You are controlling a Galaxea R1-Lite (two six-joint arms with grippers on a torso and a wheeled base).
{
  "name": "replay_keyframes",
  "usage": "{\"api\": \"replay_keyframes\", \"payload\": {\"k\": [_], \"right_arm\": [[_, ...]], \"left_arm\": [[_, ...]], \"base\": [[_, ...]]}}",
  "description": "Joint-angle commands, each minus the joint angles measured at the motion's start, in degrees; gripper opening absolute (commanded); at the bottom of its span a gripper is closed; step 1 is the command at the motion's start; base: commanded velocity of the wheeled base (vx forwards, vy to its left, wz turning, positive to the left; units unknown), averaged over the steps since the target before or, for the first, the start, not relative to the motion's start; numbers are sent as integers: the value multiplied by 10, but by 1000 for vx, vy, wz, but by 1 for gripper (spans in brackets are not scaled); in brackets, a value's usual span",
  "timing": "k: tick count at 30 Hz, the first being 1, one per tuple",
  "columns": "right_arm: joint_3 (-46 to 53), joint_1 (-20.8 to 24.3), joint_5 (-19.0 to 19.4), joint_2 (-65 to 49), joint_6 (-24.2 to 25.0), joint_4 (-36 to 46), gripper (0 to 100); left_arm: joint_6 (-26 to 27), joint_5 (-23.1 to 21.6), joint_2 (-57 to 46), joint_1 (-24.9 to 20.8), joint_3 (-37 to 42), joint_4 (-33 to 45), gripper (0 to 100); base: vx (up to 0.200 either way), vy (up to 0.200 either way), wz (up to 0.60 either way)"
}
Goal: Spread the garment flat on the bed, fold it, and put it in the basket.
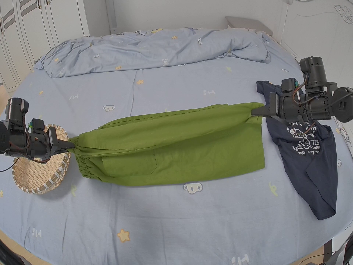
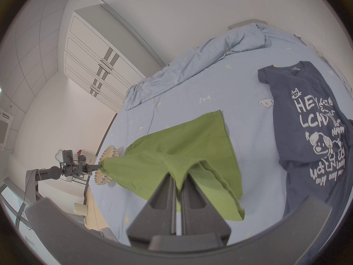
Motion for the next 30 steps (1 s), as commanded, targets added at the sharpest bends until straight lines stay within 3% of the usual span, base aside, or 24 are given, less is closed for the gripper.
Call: {"api": "replay_keyframes", "payload": {"k": [1,13,30], "right_arm": [[-62,0,-1,69,1,1,0],[-124,-10,-1,117,-7,-4,0],[-169,-12,0,168,-33,-49,0]], "left_arm": [[-6,1,85,-4,-74,2,0],[-7,1,164,-8,-179,15,0],[-17,1,191,-12,-243,15,0]], "base": [[0,0,0],[0,0,0],[0,0,0]]}}
